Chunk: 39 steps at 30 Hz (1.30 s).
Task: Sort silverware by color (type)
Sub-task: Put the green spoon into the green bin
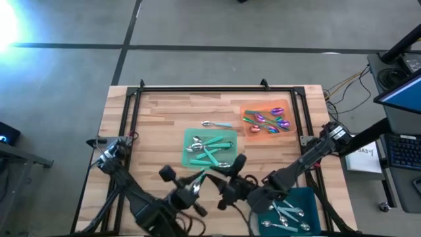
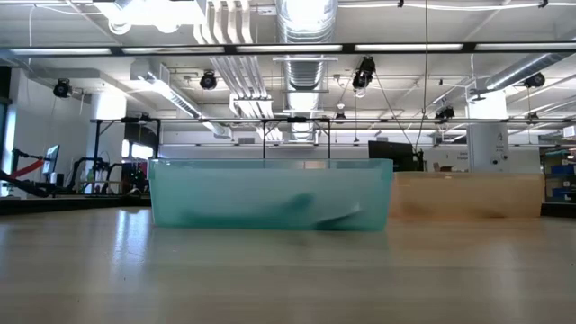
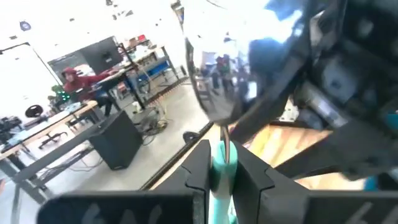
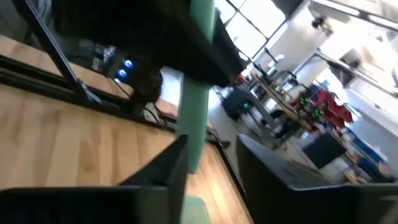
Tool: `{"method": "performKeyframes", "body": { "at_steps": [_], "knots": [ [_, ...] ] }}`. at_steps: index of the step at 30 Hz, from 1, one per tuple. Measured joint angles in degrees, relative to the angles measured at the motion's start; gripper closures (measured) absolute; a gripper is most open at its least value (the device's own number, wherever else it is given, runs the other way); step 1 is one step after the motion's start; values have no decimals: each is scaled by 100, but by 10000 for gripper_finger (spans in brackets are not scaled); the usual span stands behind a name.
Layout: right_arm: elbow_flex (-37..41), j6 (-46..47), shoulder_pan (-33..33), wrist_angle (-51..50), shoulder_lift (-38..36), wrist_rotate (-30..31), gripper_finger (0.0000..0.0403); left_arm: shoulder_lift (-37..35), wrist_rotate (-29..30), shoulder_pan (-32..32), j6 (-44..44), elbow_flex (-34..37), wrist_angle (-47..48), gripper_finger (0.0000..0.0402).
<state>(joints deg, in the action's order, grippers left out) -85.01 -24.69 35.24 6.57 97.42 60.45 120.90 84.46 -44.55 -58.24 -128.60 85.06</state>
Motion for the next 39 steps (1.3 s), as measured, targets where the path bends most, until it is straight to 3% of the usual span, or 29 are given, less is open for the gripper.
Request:
{"method": "performKeyframes", "body": {
  "at_steps": [3,6,13,17,22,30,39],
  "knots": [
    [-9,655,-21,-830,-223,207,226,0,-330,220,-39,-4,328,384],
    [-9,1775,-87,-2084,-410,221,201,0,-698,468,-43,0,553,384],
    [-13,4487,-377,-5063,-892,-237,209,-7,-1996,1151,1394,82,501,384],
    [27,5384,-629,-6302,-920,-772,222,-7,-2789,1606,2357,199,507,384],
    [186,5460,-946,-6990,-961,-1129,231,-7,-3589,2180,3344,441,485,384],
    [415,5383,-1420,-7884,-953,-1161,232,-17,-4248,2939,4620,1062,81,384],
    [932,5085,-1887,-8010,-1005,-1162,232,-9,-6120,3525,5950,2114,-1435,383]
  ]
}}
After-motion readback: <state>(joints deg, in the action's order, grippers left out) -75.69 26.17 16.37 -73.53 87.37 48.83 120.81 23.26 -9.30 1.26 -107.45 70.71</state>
